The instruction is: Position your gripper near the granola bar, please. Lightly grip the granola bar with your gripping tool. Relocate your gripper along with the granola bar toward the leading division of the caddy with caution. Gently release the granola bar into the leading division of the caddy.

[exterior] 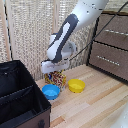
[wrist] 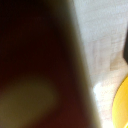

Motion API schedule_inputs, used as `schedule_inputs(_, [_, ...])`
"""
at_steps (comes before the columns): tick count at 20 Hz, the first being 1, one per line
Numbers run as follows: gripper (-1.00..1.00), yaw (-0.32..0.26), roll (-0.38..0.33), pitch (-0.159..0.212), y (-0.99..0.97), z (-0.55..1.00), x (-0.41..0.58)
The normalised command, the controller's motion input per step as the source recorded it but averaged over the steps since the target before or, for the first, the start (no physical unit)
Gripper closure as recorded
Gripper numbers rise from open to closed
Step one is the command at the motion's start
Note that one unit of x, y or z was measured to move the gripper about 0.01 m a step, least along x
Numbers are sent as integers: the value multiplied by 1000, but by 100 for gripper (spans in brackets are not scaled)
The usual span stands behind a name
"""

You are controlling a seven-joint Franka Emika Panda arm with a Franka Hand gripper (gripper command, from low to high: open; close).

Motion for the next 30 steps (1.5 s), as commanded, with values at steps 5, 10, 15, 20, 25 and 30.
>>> schedule_inputs(5, [100, -70, 0, -14, 0, 10, 0])
schedule_inputs(10, [100, -137, 0, 51, 20, 238, 5])
schedule_inputs(15, [100, -101, 0, 120, -2, 839, 58])
schedule_inputs(20, [100, -36, -2, 110, 0, 986, 135])
schedule_inputs(25, [100, -96, 36, 94, 40, 888, 127])
schedule_inputs(30, [100, -126, 52, 125, 37, 735, 5])
